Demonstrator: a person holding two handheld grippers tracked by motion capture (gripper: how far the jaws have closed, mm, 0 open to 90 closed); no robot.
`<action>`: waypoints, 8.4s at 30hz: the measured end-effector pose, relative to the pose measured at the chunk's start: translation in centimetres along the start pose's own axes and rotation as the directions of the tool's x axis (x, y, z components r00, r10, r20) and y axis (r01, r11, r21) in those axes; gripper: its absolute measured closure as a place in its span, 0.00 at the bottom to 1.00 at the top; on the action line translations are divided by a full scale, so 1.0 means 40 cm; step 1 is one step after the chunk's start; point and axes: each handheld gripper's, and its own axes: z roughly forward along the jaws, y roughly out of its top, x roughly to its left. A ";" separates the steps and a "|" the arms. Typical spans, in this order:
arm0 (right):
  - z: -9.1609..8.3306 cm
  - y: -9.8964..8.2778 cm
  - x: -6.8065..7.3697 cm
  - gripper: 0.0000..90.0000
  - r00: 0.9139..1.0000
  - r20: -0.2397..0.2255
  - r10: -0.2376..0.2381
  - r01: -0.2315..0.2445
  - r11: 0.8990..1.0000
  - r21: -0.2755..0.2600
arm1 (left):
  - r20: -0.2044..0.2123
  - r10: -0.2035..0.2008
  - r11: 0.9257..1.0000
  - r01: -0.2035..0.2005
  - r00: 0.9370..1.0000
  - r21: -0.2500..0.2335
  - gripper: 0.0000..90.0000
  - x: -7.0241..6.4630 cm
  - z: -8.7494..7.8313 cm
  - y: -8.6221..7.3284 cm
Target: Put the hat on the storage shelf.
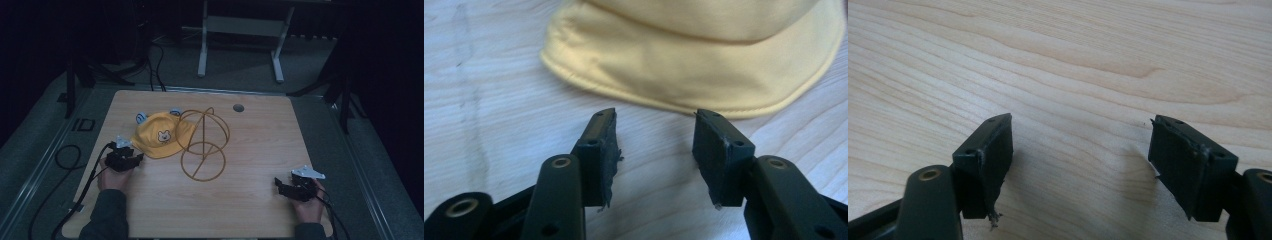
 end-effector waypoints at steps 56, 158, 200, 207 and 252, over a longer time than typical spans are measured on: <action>0.008 0.005 -0.013 0.24 0.999 -0.028 0.018 -0.017 1.000 0.016 | 0.087 0.190 0.982 -0.191 0.978 0.000 0.68 0.052 -0.218 0.273; 0.008 0.005 -0.013 0.23 0.999 -0.027 0.020 -0.019 1.000 0.017 | 0.230 0.385 0.840 -0.442 0.894 0.315 0.64 -0.086 0.050 0.495; 0.008 0.005 -0.013 0.22 0.999 -0.027 0.019 -0.019 1.000 0.017 | 0.217 0.385 0.855 -0.435 0.897 0.282 0.89 -0.016 -0.142 0.504; 0.008 0.005 -0.013 0.22 0.999 -0.027 0.019 -0.018 1.000 0.017 | 0.238 0.392 0.861 -0.445 0.889 0.244 0.89 -0.017 -0.184 0.511; 0.008 0.005 -0.013 0.22 0.999 -0.027 0.019 -0.019 1.000 0.017 | 0.307 0.430 0.872 -0.479 0.849 0.104 0.88 0.024 -0.348 0.472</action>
